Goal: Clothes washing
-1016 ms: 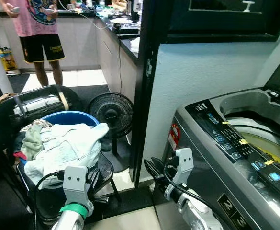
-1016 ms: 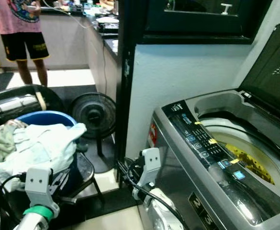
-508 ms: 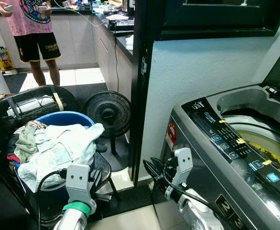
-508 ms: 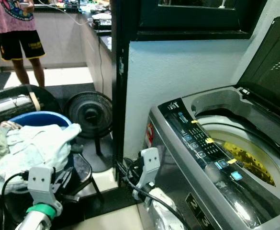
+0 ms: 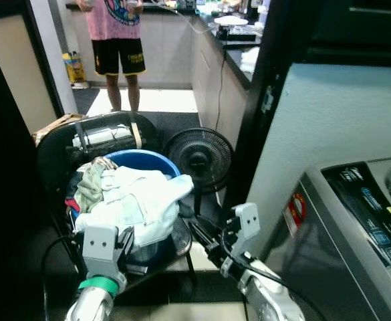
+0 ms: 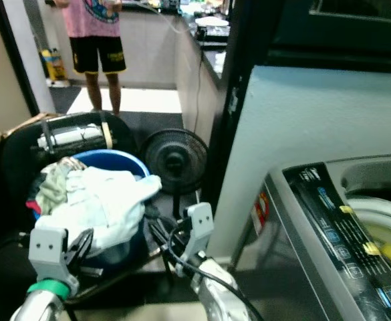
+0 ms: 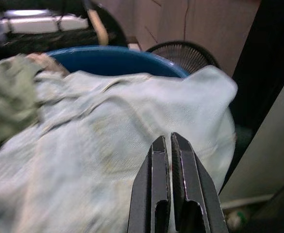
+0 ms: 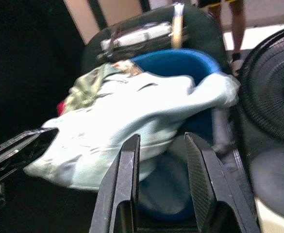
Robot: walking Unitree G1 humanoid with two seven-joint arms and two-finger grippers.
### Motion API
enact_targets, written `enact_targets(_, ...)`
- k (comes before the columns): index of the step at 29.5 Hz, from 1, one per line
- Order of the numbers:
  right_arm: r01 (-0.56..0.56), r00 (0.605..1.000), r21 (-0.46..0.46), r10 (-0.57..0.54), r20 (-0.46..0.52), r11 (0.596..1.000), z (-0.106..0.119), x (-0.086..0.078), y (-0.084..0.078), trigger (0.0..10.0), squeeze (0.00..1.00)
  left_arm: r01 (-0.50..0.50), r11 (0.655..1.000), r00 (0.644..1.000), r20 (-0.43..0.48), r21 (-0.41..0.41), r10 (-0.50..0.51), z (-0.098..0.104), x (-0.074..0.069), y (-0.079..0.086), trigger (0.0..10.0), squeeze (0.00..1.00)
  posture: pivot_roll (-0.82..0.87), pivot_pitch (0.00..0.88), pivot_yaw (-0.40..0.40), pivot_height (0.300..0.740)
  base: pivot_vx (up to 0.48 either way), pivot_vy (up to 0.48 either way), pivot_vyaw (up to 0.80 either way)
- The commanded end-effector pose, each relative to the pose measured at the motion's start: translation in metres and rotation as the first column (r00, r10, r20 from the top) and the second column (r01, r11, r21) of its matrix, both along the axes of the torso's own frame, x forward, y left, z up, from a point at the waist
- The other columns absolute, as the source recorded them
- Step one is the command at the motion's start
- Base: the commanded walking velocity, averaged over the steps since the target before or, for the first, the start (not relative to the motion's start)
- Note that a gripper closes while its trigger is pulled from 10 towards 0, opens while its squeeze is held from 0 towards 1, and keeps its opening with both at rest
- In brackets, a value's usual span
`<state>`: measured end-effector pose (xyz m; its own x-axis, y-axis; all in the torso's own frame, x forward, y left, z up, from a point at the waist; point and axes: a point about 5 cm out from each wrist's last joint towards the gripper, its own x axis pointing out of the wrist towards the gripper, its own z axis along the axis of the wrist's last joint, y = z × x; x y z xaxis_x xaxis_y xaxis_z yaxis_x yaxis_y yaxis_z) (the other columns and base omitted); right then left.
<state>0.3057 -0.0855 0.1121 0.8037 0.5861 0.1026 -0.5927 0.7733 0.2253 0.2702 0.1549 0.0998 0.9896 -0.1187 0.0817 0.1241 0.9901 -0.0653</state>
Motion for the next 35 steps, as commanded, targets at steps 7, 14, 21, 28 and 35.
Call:
enact_targets(7, 0.048, 0.999, 0.041, -0.048, 0.0, 0.998, 0.003, 0.001, -0.008, 10.0, 0.0, 0.015, 1.0, 1.0, -0.019, -0.006, -0.015, -0.003, 0.001, -0.003, 10.0, 0.0, -0.01, 0.016, 0.013, 0.74, 0.35, 0.0, 0.0)
enact_targets(14, 0.062, 0.996, 0.079, -0.066, 0.056, 0.995, 0.022, 0.008, -0.008, 10.0, 0.0, 0.014, 1.0, 1.0, -0.012, -0.008, -0.014, 0.0, 0.004, -0.002, 10.0, 0.0, -0.01, 0.025, 0.019, 0.74, 0.345, 0.0, 0.34)
enact_targets(21, 0.046, 0.995, 0.173, -0.061, 0.08, 0.984, 0.043, 0.012, -0.006, 10.0, 0.0, 0.0, 0.999, 1.0, -0.017, -0.034, 0.0, 0.0, 0.005, -0.002, 10.0, 0.0, -0.01, 0.029, 0.019, 0.74, 0.178, 0.0, 0.23)
enact_targets(28, -0.012, 0.996, 0.271, -0.014, 0.093, 0.962, 0.057, 0.012, 0.001, 10.0, 0.0, -0.004, 0.999, 1.0, -0.016, -0.039, 0.003, 0.001, 0.006, -0.001, 10.0, 0.0, -0.01, 0.028, 0.018, 0.74, 0.0, 0.0, 0.0)
enact_targets(35, -0.054, 0.997, 0.203, 0.04, 0.071, 0.978, 0.052, 0.012, 0.006, 10.0, 0.0, -0.003, 1.0, 1.0, -0.015, -0.029, 0.002, 0.001, 0.007, 0.0, 10.0, 0.0, -0.01, 0.032, 0.019, 0.74, 0.0, 0.0, 0.0)
